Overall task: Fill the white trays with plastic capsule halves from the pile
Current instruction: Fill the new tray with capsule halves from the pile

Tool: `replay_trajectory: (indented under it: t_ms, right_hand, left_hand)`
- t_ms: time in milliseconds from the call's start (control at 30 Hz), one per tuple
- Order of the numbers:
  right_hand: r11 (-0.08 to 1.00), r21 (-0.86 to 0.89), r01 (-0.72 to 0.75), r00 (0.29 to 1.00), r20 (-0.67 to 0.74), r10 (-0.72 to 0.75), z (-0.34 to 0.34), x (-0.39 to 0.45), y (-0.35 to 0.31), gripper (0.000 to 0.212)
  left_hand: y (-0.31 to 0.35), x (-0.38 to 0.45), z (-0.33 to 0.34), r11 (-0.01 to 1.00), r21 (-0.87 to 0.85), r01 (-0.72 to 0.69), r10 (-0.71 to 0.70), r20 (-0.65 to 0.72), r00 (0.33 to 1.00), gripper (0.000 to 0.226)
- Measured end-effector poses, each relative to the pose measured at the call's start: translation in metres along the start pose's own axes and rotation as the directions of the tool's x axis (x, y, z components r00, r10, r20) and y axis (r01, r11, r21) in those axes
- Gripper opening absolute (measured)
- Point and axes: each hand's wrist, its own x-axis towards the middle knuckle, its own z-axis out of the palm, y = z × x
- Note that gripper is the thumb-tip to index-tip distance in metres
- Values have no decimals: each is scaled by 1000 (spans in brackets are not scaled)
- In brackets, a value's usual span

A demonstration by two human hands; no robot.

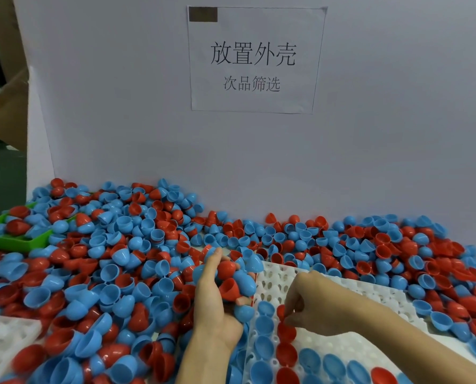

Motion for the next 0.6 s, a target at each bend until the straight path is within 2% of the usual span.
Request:
replay_trajectory:
  t_ms: [100, 200, 300, 333, 400, 467, 600]
  right_hand:
    - [999, -47, 6, 1000, -21, -7, 4, 0, -4, 14]
    - [988, -150, -31, 998, -52, 24, 13, 3, -11, 9]
    - [976, -206, -63, 996, -80, 48, 14, 3, -15, 6]
    - [976, -208, -60, 995, -89, 42, 12, 3, -15, 2]
    - [979, -188, -73, 992, -116, 52, 8, 2, -15, 13]
    - [979, -178, -96, 990, -124, 74, 6, 1, -14, 13]
    - [981, -179, -80, 995, -73, 68, 14, 2, -16, 7]
  left_hand:
    - [-1, 1, 1, 1000, 3, 6, -6, -12, 1000, 32]
    - [0, 0, 1, 1000, 10, -9, 9, -6, 1000, 37]
    - [-1, -1, 1, 1000, 16, -10, 10, -16, 1000, 29]
    - [-1, 0, 0, 1000, 21, -12, 12, -20, 1000, 27]
    - [-1, 0, 0, 1000, 18, -13, 13, -23, 1000, 27]
    - [-1, 0, 0, 1000, 9, -2, 3, -23, 1000, 29]
    - [-2, 1, -1, 1000, 8, 0, 0, -23, 1000, 29]
